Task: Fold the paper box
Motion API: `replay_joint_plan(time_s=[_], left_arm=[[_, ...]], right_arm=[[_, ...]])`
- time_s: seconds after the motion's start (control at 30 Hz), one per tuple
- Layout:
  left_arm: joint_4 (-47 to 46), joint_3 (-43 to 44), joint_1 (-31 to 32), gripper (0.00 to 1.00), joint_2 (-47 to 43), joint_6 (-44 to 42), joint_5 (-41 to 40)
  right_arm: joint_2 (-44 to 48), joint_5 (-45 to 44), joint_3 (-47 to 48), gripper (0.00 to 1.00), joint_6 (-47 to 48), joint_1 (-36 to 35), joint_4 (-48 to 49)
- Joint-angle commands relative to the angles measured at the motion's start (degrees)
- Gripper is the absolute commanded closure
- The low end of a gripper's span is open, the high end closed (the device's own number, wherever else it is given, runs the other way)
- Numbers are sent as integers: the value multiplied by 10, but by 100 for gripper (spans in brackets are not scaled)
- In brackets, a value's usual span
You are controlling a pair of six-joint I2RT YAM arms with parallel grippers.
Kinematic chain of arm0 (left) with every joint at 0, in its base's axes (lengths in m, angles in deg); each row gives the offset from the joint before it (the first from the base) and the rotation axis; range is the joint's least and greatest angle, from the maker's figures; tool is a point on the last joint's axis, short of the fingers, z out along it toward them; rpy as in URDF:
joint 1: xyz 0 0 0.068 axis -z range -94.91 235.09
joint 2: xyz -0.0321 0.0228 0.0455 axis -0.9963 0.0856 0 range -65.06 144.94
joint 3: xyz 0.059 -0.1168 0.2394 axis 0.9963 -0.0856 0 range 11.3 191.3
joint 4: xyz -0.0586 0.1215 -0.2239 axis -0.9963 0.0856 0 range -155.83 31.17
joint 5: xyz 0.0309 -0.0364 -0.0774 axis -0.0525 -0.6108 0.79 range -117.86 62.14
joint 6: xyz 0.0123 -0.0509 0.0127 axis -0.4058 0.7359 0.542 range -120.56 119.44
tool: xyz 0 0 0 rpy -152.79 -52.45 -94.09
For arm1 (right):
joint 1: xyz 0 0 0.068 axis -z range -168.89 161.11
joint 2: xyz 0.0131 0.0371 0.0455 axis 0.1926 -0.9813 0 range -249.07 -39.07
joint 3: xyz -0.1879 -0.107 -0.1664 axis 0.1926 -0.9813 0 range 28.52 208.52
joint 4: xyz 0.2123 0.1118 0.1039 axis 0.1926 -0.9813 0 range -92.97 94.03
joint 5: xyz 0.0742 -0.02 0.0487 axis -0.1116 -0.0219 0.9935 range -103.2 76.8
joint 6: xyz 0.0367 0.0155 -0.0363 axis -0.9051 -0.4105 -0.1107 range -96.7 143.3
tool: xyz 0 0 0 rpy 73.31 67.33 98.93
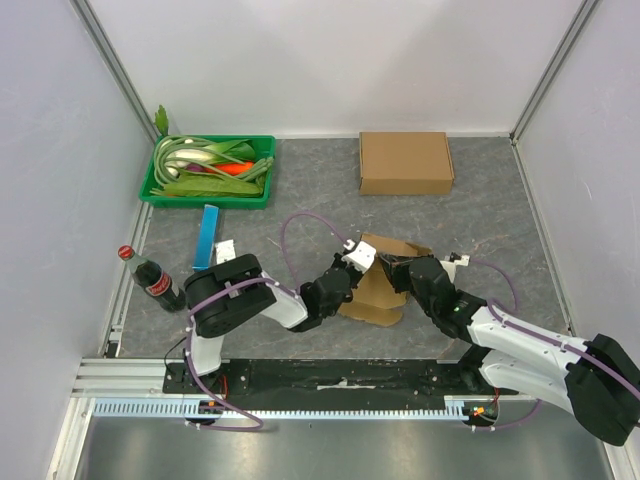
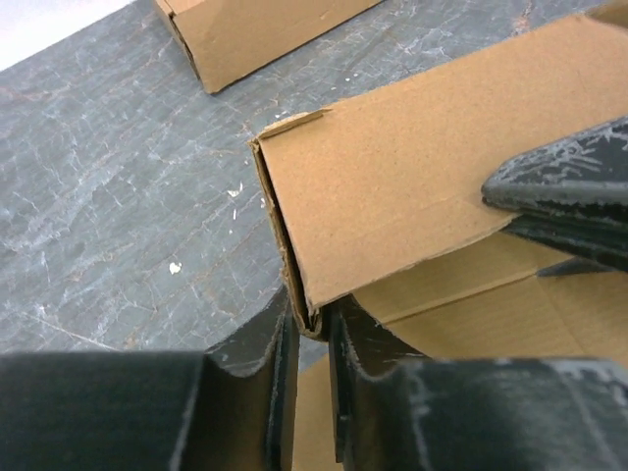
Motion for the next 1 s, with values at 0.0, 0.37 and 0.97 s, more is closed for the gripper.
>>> replay_joint_plan(time_s=[0.0, 0.37, 0.97], left_arm=[[-19, 46, 1, 88, 26, -49, -89], [161, 83, 14, 98, 13, 52, -137], [222, 126, 13, 98, 49, 128, -227]], right_arm=[[-3, -13, 26, 100, -12, -3, -9], [-38, -29, 21, 100, -39, -8, 27], [-87, -33, 46, 100, -54, -27, 48]])
